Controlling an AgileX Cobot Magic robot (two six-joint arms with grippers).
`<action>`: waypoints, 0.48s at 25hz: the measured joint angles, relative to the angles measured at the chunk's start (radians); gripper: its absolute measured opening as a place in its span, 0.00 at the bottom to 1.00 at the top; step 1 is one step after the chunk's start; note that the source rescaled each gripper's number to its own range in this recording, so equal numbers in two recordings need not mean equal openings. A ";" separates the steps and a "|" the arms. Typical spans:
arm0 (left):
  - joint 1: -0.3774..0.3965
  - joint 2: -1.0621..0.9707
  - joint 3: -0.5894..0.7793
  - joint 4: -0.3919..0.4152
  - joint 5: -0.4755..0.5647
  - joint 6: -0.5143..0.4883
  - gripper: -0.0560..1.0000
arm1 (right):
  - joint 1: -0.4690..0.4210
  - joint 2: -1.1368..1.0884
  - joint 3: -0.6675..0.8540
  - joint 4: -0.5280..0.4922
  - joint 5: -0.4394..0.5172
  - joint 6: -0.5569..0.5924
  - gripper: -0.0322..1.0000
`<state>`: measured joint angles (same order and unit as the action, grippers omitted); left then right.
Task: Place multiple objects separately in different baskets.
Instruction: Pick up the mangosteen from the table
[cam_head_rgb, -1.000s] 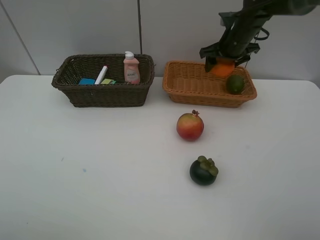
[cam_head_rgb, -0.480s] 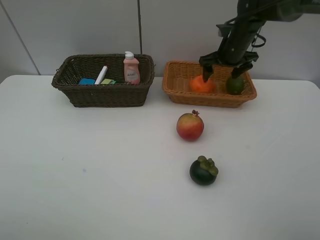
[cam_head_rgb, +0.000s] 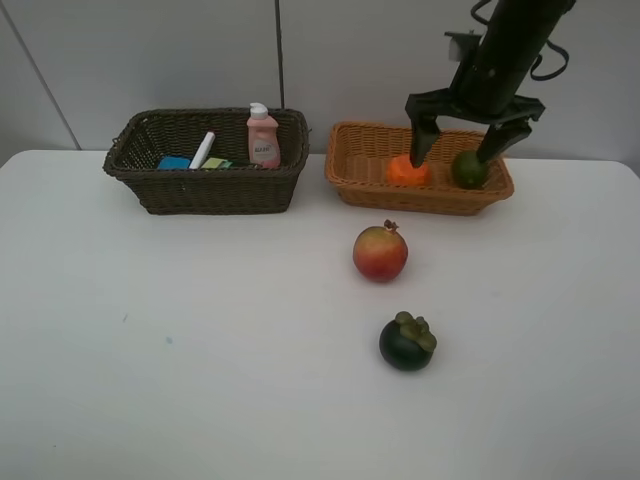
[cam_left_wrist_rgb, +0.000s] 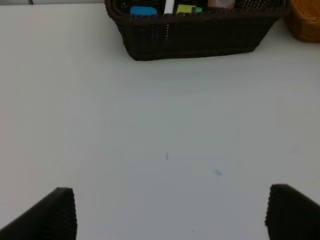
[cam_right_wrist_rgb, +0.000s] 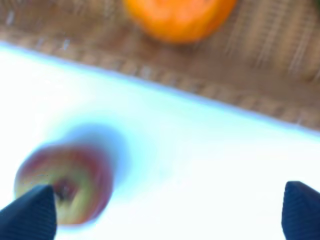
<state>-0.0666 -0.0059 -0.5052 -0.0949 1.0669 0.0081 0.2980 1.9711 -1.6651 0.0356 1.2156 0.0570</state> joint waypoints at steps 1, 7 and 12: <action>0.000 0.000 0.000 0.000 0.000 0.000 0.92 | 0.015 -0.035 0.050 0.002 0.000 0.000 1.00; 0.000 0.000 0.000 0.000 0.000 0.000 0.92 | 0.160 -0.178 0.294 0.015 0.004 0.000 1.00; 0.000 0.000 0.000 0.000 0.000 0.000 0.92 | 0.301 -0.196 0.447 0.019 -0.035 0.000 1.00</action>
<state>-0.0666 -0.0059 -0.5052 -0.0949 1.0669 0.0081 0.5989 1.7748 -1.2178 0.0549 1.1810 0.0570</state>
